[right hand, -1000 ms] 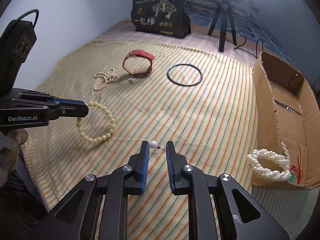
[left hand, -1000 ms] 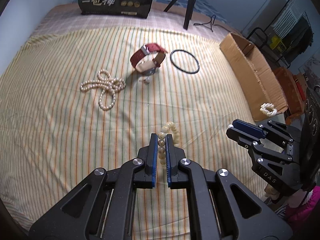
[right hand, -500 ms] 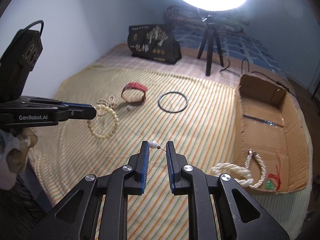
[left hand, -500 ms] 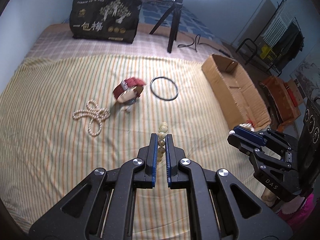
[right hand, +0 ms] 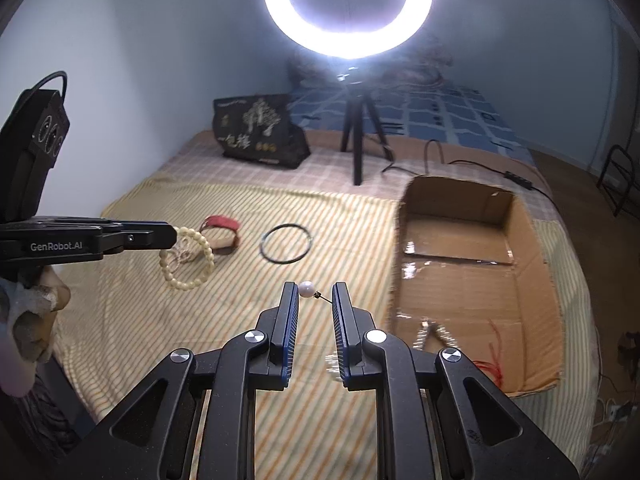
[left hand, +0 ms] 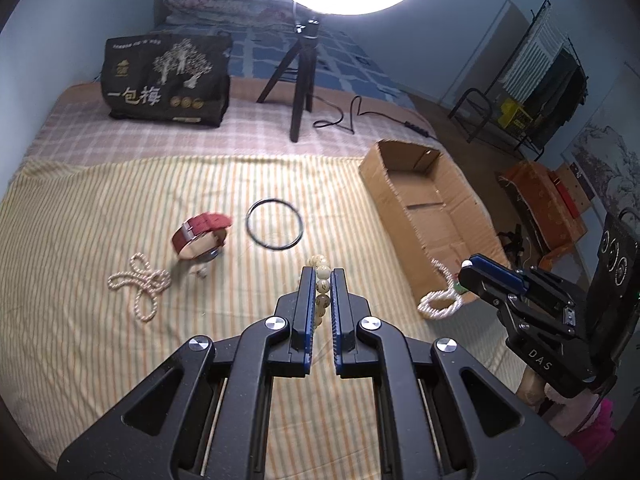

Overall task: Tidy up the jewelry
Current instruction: 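Carry the bracelet in the left tool while the right tool carries the earring over the box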

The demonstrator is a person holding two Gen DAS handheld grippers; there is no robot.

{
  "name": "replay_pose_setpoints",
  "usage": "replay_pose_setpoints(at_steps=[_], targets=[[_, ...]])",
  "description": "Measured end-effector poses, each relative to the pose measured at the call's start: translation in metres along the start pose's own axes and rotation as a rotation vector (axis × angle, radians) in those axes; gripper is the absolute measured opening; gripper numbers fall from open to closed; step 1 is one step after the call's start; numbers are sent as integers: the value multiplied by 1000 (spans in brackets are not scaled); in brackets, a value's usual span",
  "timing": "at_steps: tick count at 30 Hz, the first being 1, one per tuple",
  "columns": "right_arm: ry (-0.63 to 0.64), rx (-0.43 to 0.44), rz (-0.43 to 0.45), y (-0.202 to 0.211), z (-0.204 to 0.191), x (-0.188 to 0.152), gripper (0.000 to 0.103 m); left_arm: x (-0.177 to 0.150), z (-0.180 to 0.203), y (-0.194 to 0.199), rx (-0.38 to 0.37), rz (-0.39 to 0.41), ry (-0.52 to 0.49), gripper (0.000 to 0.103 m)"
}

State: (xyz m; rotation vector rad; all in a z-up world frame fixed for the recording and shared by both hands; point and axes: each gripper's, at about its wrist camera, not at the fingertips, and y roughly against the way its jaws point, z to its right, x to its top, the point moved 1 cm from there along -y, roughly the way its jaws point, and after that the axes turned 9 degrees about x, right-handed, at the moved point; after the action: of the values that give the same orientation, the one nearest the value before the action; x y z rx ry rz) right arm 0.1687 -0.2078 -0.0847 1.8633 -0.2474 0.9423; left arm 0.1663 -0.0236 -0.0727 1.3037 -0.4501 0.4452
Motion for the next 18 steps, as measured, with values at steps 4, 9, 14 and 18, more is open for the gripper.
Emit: replay_pose_setpoints(at_steps=[4,9,14,18], targets=[[-26,-25,16,8,16,1,15,9,12,-5,-23,3,2,5],[-60,-58,33,16,38,3,15,21,31,-12,-56,4,0,5],[-101,-80,50,23,60,1,15,30,52,-18,-88,10,-14,5],[-126,-97,48,23,76,-3,15,35,68,-28,-109,6,-19,5]])
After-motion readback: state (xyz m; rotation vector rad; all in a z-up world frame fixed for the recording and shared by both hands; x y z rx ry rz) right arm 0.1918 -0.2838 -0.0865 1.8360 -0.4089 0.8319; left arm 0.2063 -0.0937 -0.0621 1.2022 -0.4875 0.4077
